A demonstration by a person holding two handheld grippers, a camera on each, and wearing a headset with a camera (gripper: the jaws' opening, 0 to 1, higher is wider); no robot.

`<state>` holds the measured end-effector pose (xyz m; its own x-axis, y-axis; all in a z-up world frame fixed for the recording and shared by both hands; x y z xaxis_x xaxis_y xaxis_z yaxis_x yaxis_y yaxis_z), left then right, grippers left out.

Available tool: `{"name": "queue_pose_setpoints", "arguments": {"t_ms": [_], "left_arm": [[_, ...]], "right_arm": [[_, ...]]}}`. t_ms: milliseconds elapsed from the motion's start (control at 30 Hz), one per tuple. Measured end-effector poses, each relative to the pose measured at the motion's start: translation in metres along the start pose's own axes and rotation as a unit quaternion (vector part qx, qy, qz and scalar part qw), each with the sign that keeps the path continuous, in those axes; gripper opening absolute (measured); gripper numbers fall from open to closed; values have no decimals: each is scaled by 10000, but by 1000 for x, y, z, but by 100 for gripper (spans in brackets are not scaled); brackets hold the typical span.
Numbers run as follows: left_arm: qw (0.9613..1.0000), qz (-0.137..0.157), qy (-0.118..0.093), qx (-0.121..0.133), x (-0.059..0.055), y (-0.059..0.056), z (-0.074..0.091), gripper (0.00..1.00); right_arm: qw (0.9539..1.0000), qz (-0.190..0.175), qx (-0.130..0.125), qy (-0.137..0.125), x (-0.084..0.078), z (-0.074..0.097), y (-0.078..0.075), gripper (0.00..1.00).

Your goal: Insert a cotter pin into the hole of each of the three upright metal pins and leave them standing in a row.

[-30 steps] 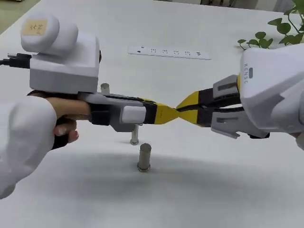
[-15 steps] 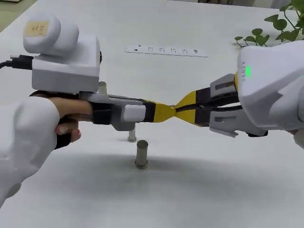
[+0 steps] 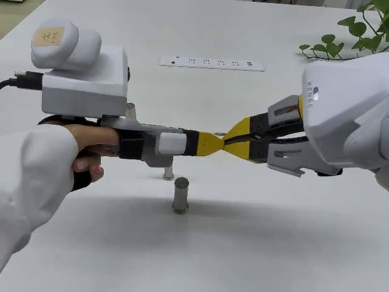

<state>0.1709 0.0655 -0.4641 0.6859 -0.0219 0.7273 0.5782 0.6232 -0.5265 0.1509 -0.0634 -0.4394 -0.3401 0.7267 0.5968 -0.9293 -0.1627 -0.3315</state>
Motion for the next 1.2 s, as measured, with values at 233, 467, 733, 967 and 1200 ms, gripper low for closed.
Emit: {"name": "queue_pose_setpoints", "arguments": {"t_ms": [233, 467, 733, 967, 1200], "left_arm": [[9999, -7, 5, 109, -3, -3, 3, 0], [9993, -289, 95, 207, -11, -6, 3, 0], [9976, -662, 120, 171, -20, -6, 10, 0], [9919, -1262, -17, 117, -19, -8, 15, 0], [9817, -1890, -223, -41, -18, -12, 21, 0]], "right_arm": [[10000, -15, 62, -59, 1, -1, 1, 0], [9994, -201, 270, -109, -1, -7, 5, 0], [9974, -635, 250, -225, -8, -5, 3, 8], [9759, -1753, 957, -875, -12, -6, 11, 16], [9666, -1977, 1202, -1101, -21, -11, 14, 18]]}}
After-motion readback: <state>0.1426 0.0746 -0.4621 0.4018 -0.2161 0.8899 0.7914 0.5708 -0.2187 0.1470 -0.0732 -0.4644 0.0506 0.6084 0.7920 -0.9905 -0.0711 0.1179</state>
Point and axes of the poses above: the centre of the closed fingertips' face, and the gripper's own axes: z roughly backward along the fingers, y roughly to its left, x roughly out of its top, the point moved 8 cm from there along z, roughly backward along the fingers, and after that the axes turned 15 degrees about x, right-handed, at the moved point
